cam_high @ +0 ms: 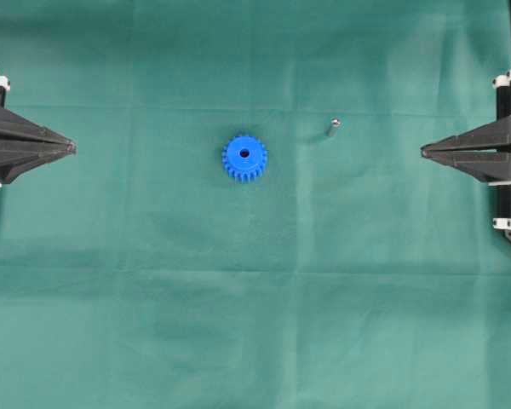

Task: Insert the shaft placed at a random location into the center hole of the small gear at another random location.
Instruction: 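Move the right gripper left toward the silver shaft, then lower the open right gripper around the silver shaft and close it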

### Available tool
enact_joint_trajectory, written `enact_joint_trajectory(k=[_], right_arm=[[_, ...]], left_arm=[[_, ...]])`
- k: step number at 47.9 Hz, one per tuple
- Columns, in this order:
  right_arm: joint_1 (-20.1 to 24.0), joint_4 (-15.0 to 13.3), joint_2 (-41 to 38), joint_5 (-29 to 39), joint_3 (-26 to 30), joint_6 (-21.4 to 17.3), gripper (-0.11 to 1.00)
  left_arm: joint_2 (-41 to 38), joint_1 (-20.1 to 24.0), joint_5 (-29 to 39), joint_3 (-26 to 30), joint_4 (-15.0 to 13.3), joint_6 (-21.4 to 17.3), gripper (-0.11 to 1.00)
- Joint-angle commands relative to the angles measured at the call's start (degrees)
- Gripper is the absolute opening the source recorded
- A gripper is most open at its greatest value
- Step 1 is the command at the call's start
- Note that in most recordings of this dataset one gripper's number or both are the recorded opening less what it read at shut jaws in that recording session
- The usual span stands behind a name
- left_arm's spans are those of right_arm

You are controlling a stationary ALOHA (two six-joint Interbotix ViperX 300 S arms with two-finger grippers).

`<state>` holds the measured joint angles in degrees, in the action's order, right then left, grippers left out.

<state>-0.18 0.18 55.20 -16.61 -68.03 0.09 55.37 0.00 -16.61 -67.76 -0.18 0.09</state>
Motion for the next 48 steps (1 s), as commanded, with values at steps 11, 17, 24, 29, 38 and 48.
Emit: enact_joint_trajectory(k=[11, 17, 24, 29, 38, 48], right_arm=[[-6.4, 0.0, -6.4, -0.1, 1.1, 0.0, 0.00], [-9.1, 0.0, -11.9, -2.0, 0.6, -0.3, 0.00], [-11.8, 0.5, -21.5, -8.8, 0.2, -0.4, 0.01], [-14.1, 2.1, -28.9, -13.7, 0.2, -0.4, 0.20], [-16.1, 2.8, -41.7, -22.4, 0.5, -0.4, 0.73], [-16.5, 4.7, -51.8, -29.3, 0.8, -0.4, 0.65]], left_arm=[[-0.1, -0.2, 0.1, 0.3, -1.9, 0.5, -0.01], [-0.1, -0.2, 0.1, 0.1, -1.9, 0.5, -0.01], [-0.1, -0.2, 0.1, -0.1, -2.0, 0.5, -0.01], [-0.1, -0.2, 0.1, -0.3, -2.1, 0.5, -0.01], [0.2, -0.1, 0.1, -0.5, -2.1, 0.6, -0.01], [1.0, -0.1, 0.1, -1.4, -2.2, 0.7, -0.01]])
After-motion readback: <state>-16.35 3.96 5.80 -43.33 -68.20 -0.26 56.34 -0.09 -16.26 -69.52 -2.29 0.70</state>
